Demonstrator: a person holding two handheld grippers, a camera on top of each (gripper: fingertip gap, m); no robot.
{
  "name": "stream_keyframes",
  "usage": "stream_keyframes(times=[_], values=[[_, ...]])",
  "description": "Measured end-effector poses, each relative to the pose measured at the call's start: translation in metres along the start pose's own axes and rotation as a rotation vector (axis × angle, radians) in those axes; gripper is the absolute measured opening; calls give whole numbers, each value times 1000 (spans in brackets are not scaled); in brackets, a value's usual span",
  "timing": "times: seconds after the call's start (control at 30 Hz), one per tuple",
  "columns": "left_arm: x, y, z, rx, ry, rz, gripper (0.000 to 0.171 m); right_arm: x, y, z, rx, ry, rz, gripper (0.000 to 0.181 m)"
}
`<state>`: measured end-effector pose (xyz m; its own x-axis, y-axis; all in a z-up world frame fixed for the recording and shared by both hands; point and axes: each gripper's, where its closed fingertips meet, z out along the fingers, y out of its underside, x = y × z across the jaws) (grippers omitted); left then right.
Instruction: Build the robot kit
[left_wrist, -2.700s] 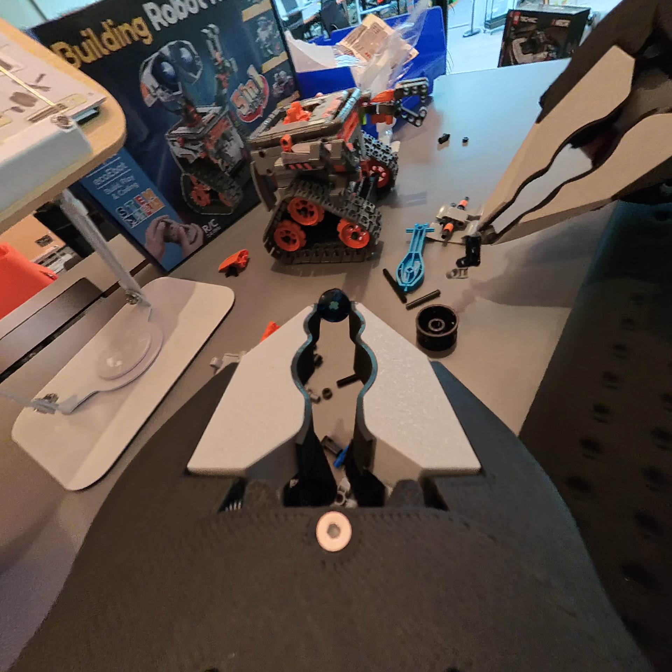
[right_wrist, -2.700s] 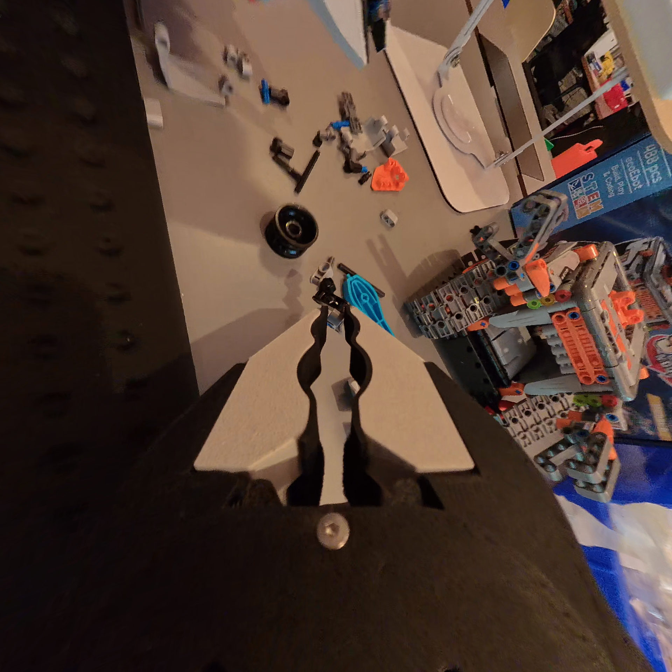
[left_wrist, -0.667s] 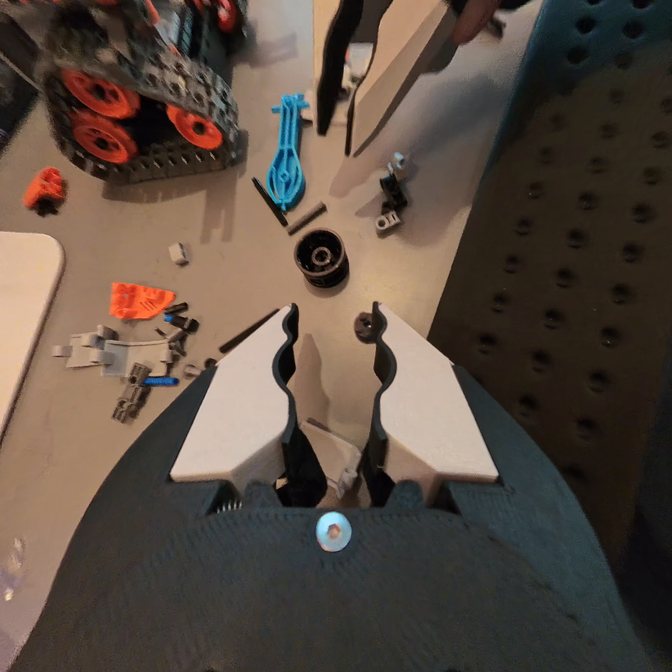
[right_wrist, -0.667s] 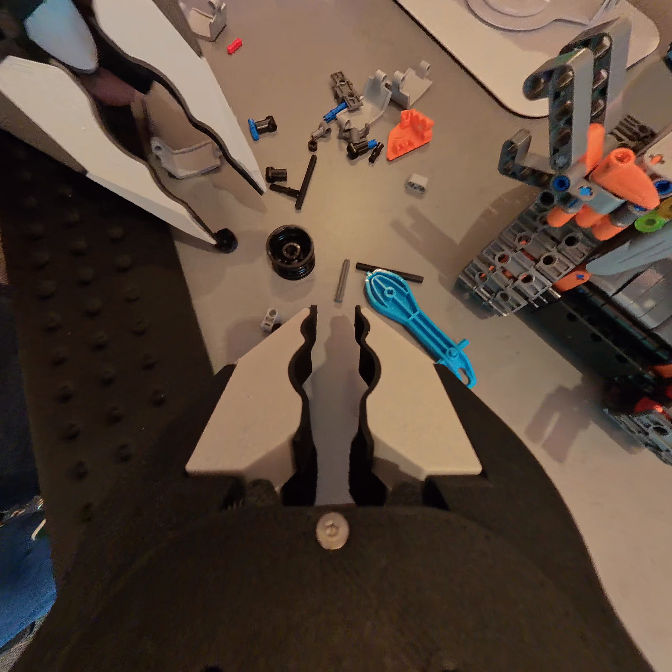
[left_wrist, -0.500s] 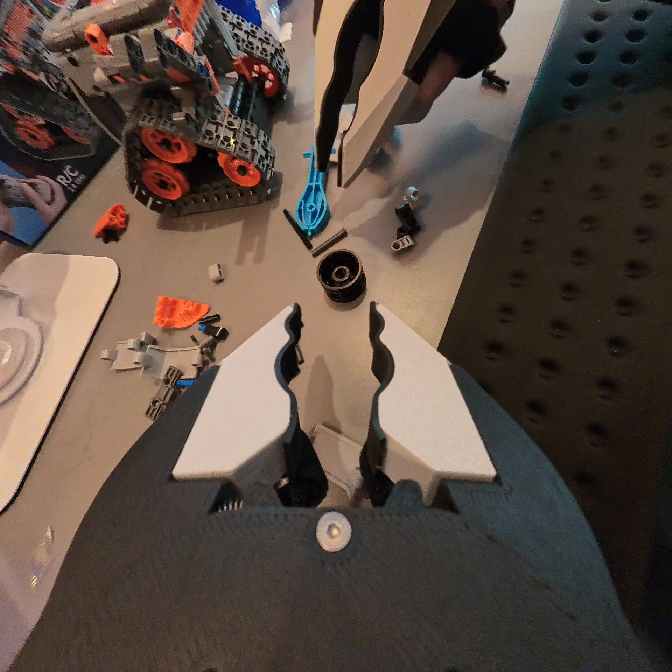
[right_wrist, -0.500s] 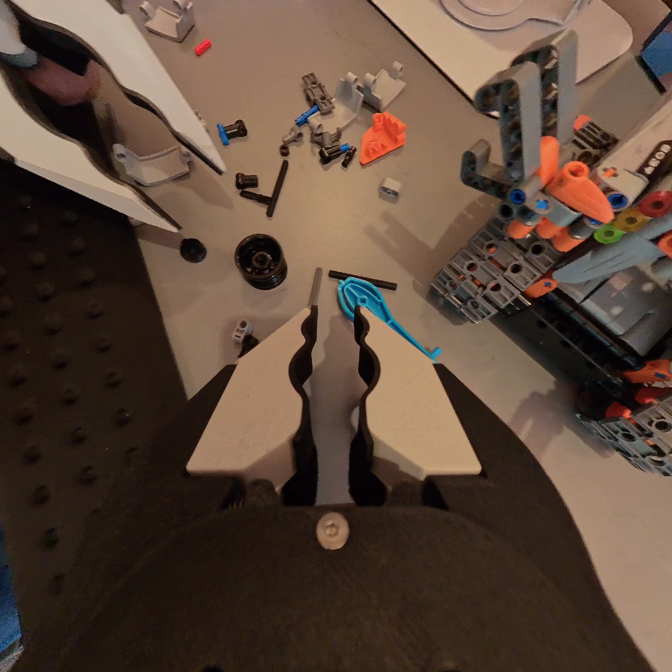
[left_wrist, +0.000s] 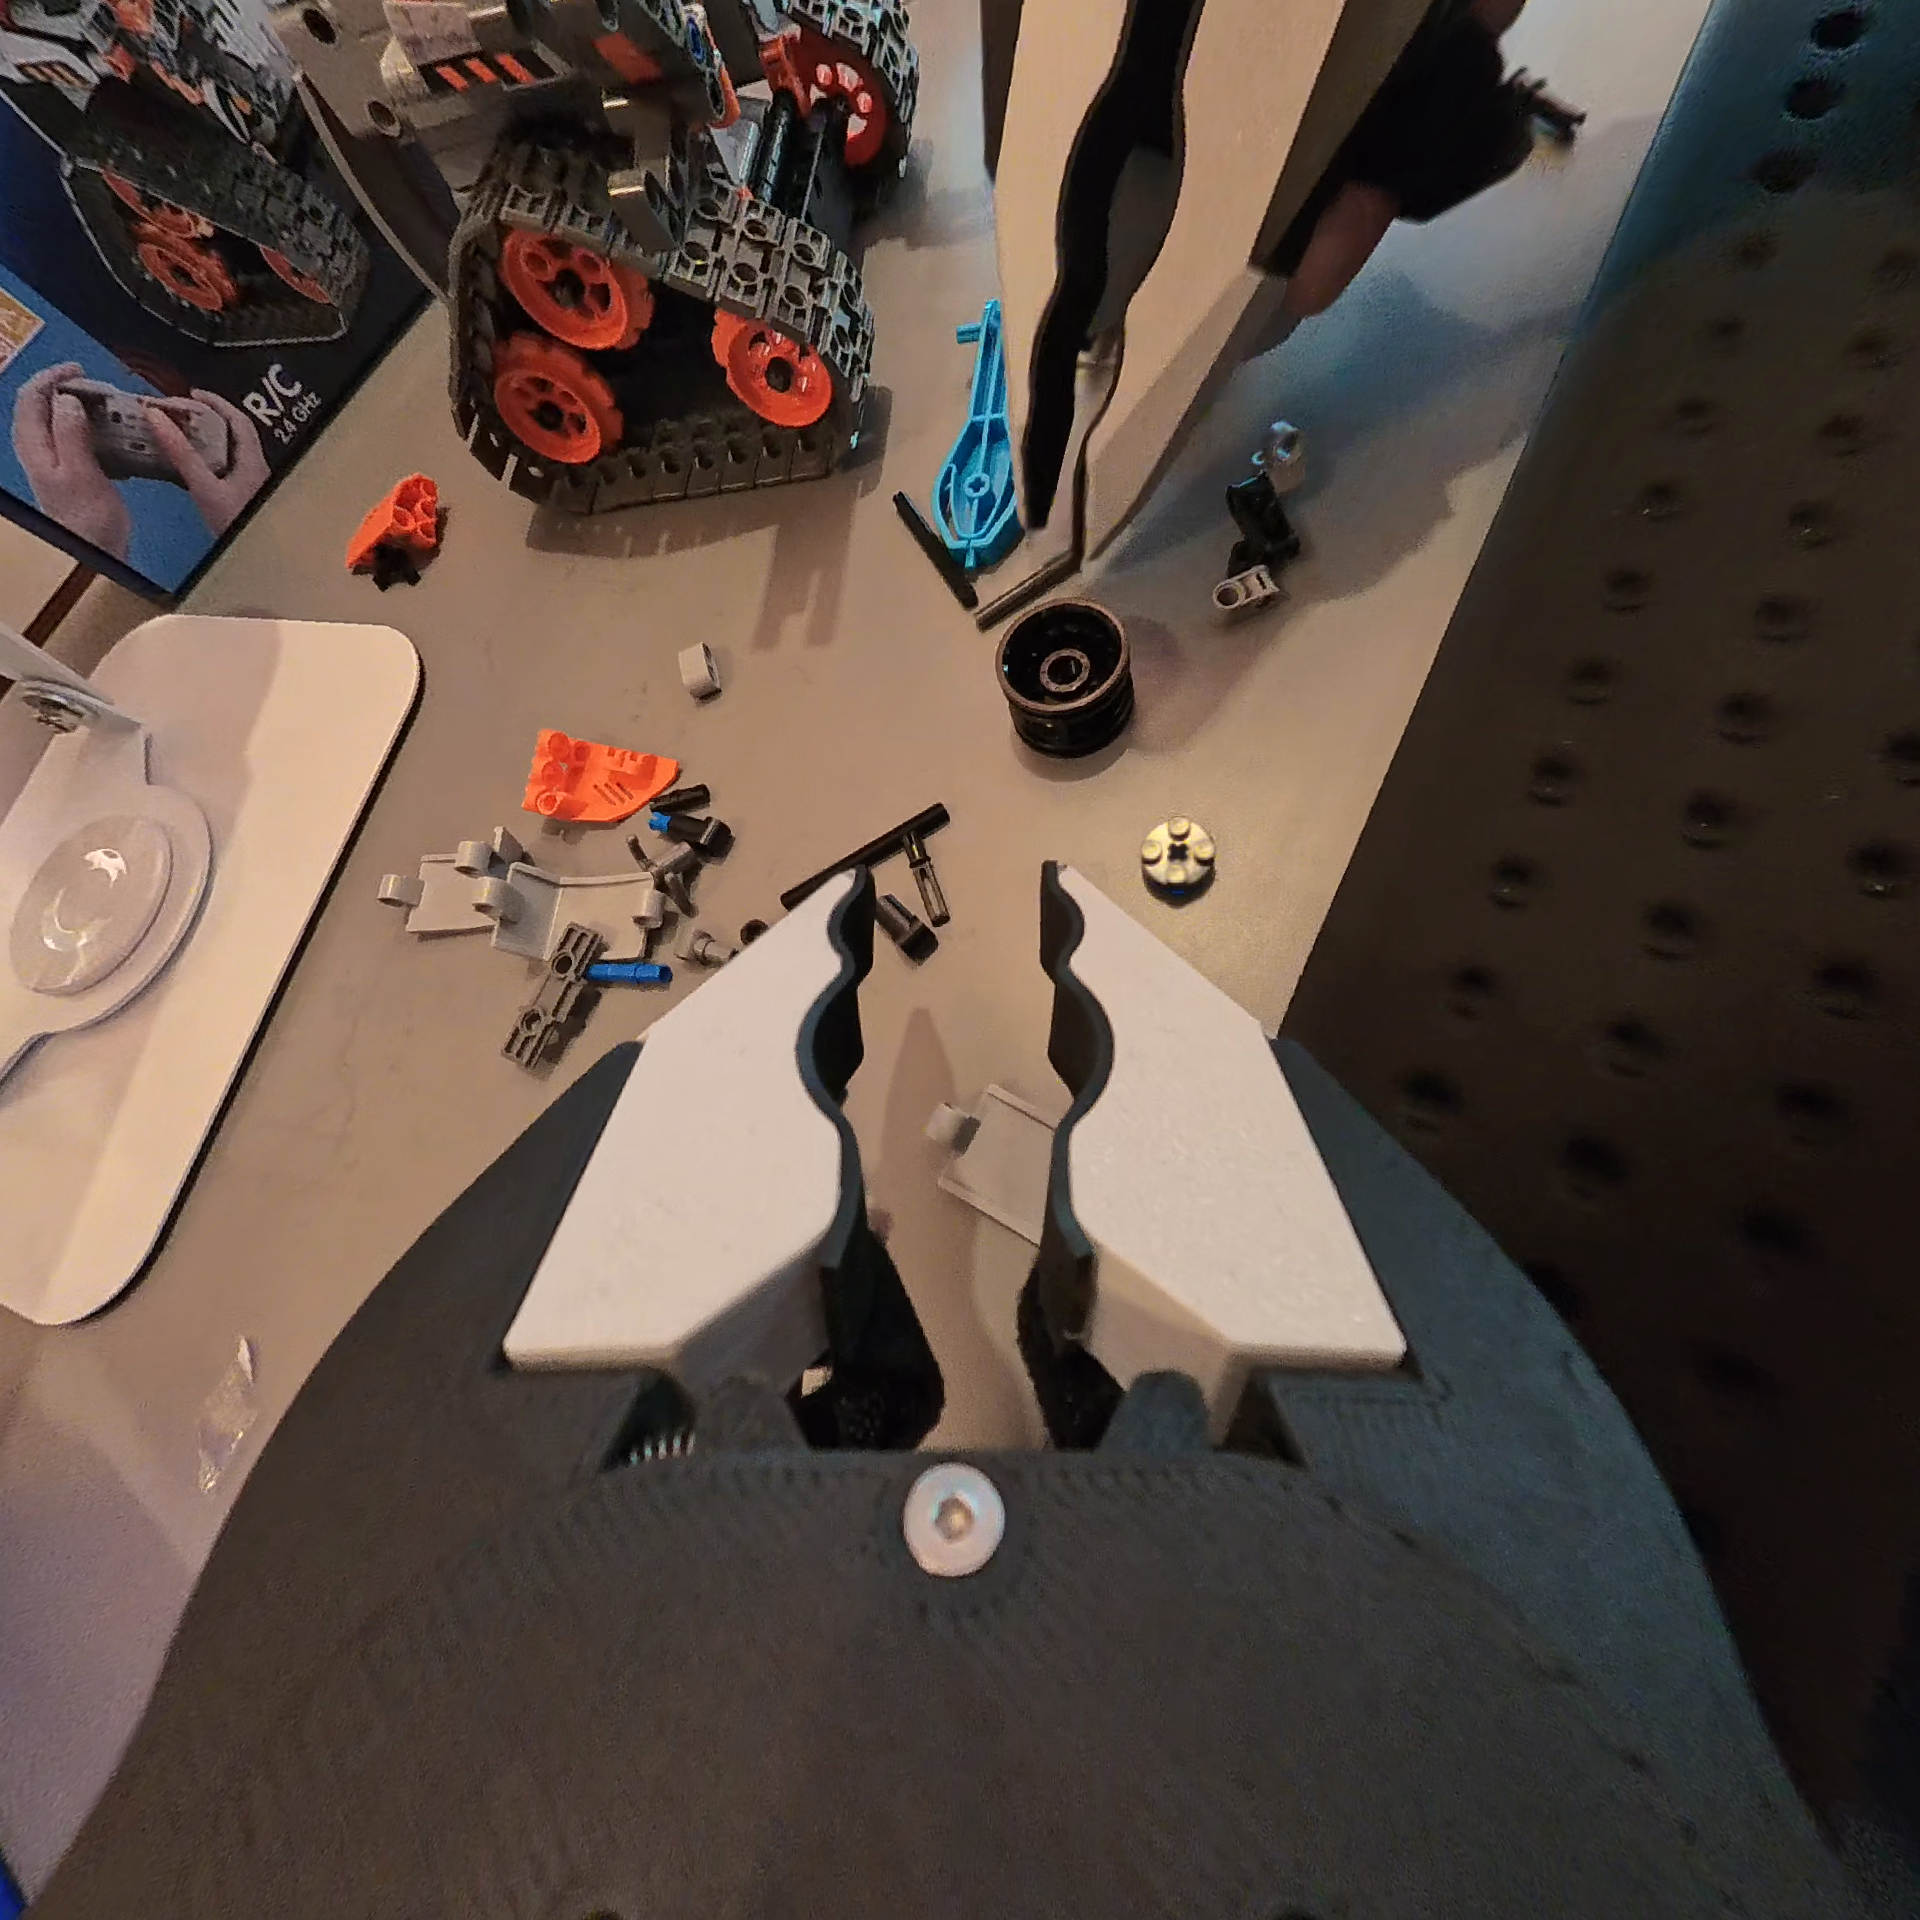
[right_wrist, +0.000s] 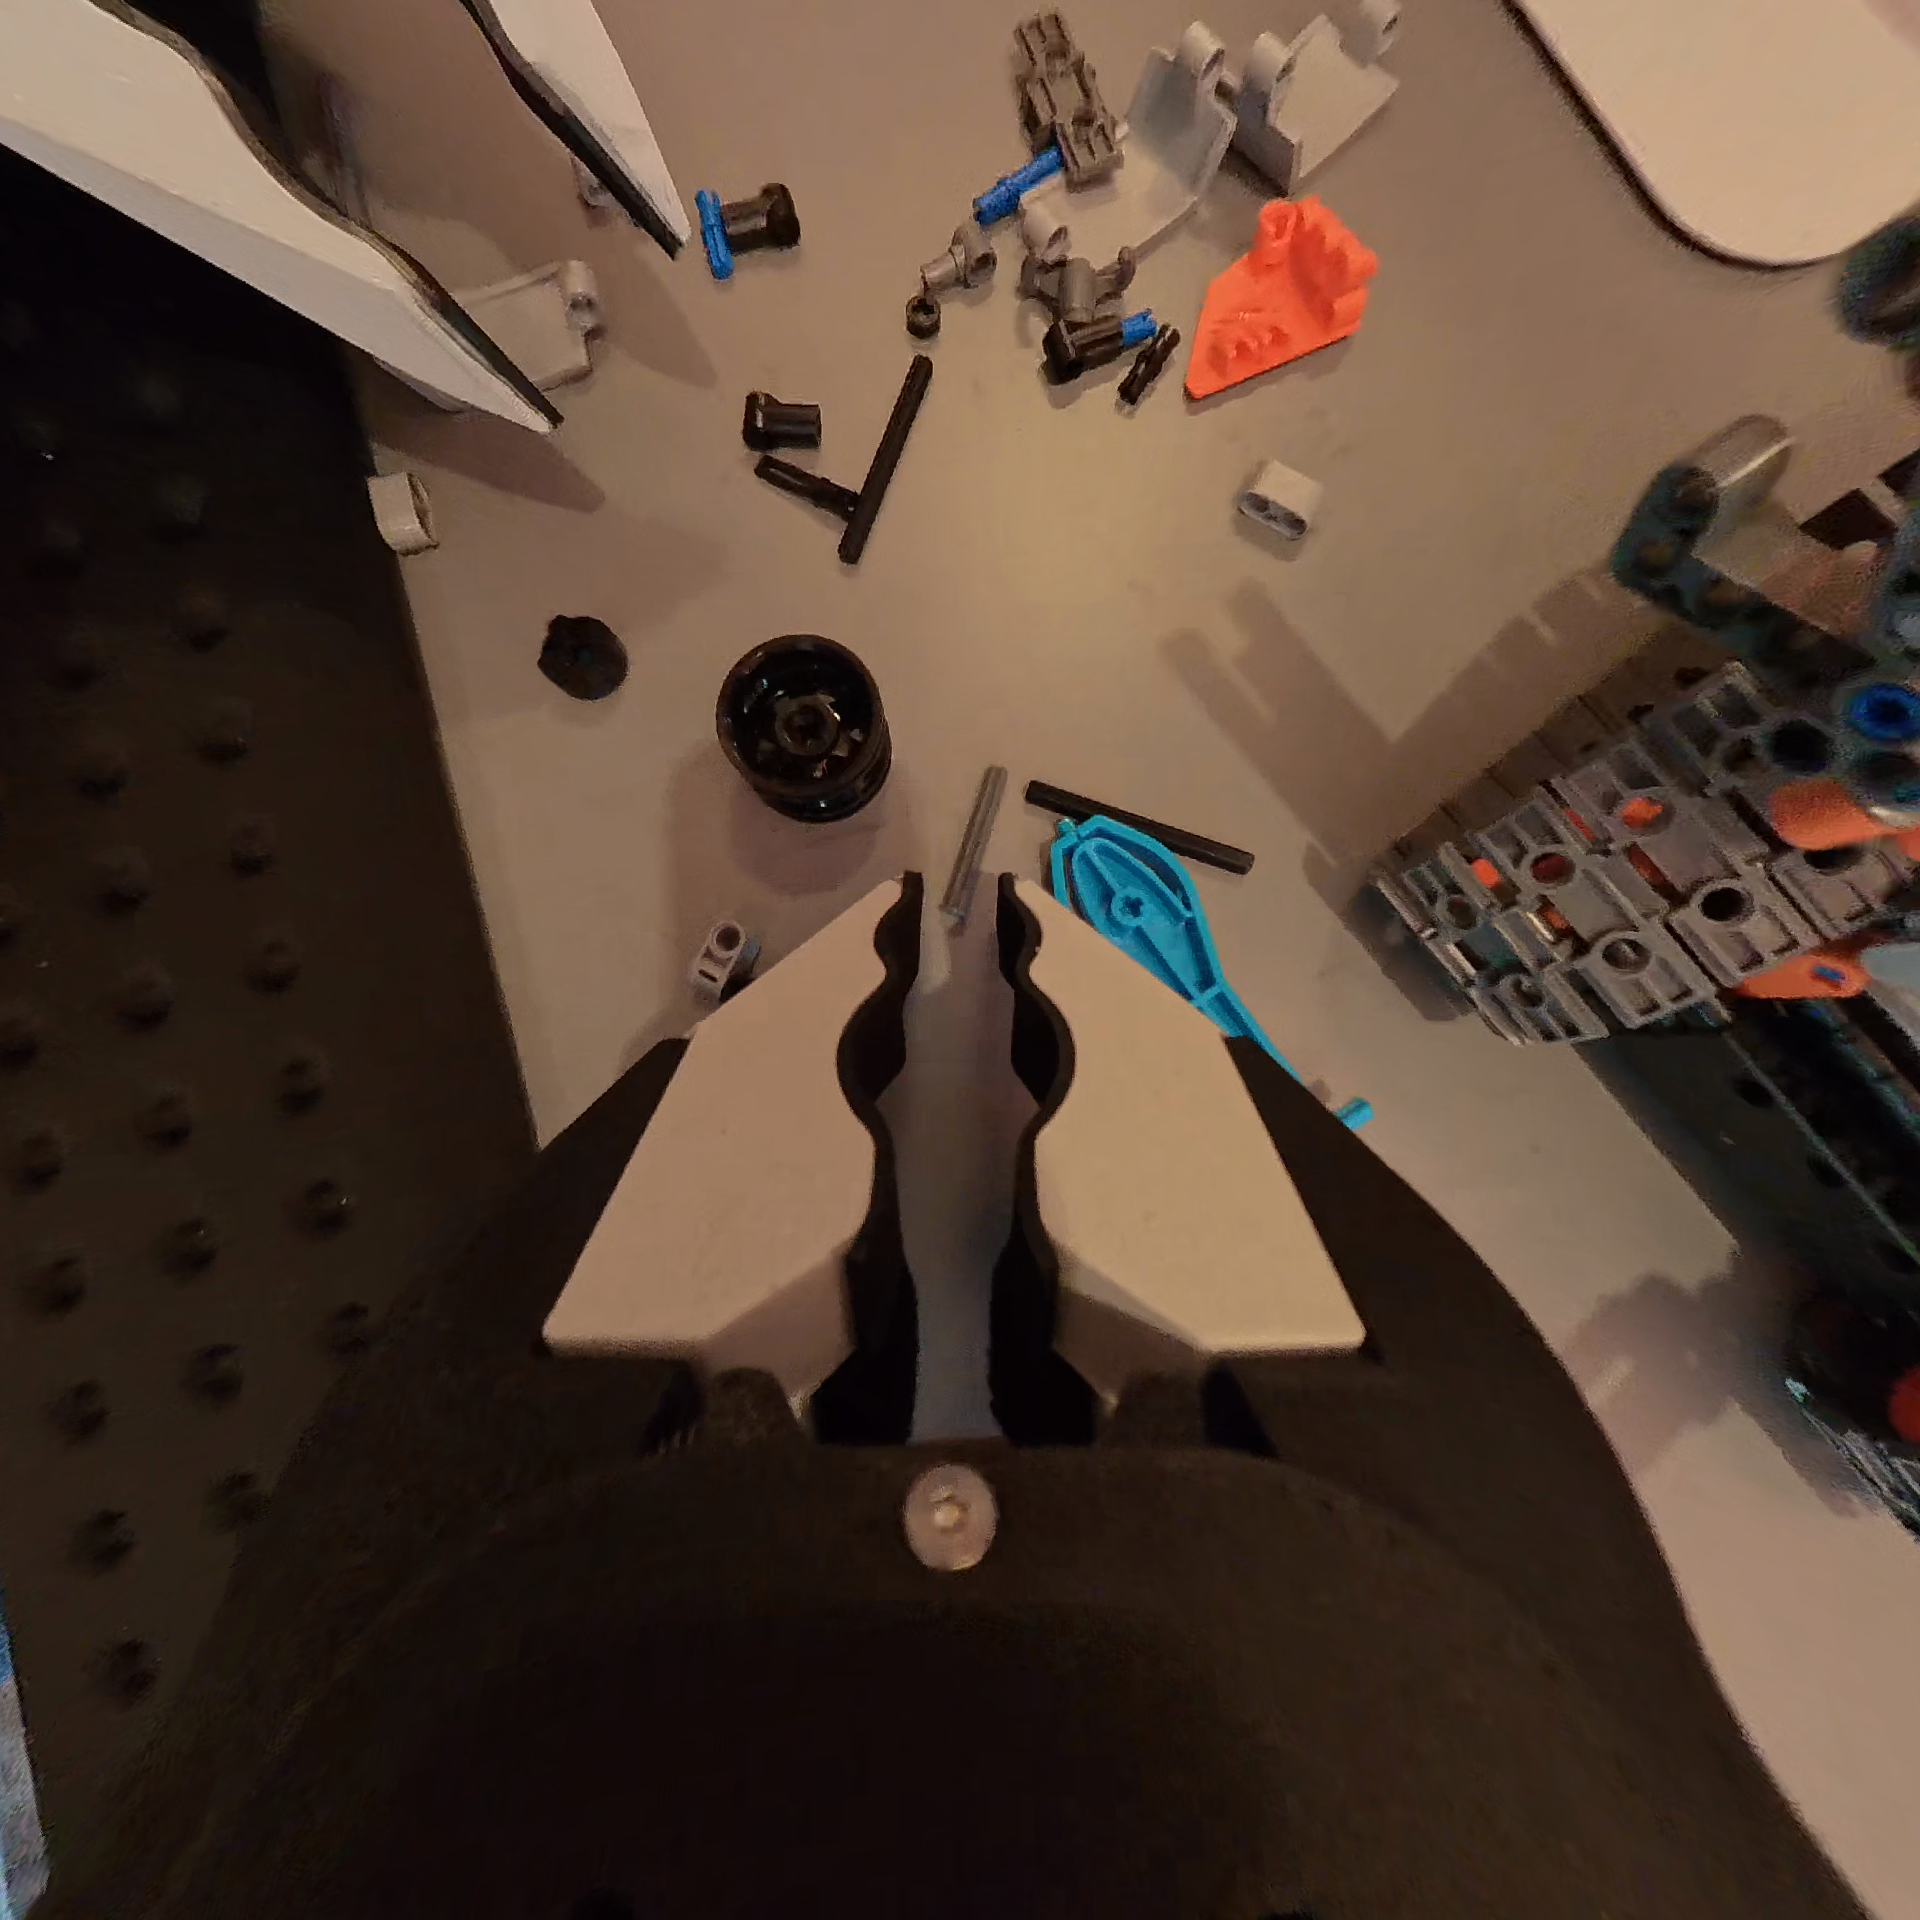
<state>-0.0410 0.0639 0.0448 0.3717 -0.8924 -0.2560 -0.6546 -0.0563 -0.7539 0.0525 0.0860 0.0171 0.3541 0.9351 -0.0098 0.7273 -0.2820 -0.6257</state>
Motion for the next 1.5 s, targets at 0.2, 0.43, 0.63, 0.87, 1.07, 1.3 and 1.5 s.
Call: stream_keyframes(times=[0.2, 0.43, 0.63, 0.87, 1.07, 1.3, 1.5], values=[[17, -16, 6, 22, 80, 9, 31, 1, 1, 9, -27, 0, -9, 1], [66, -62, 32, 0, 255, 16, 39, 8, 2, -22, 78, -40, 22, 1], [79, -58, 71, -178, 231, 71, 35, 17, 16, -45, 151, -24, 79, 1], [83, -48, 85, -260, 242, 37, 11, 11, 23, -50, 191, -32, 84, 1], [81, -55, 79, -180, 239, 44, 9, 12, 13, -61, 266, -39, 82, 1], [48, -97, 40, 112, 164, 33, 9, 10, -5, -85, 364, -22, 27, 1], [15, -137, 3, 468, 260, -219, 8, 5, -32, -105, 440, 13, -54, 1]])
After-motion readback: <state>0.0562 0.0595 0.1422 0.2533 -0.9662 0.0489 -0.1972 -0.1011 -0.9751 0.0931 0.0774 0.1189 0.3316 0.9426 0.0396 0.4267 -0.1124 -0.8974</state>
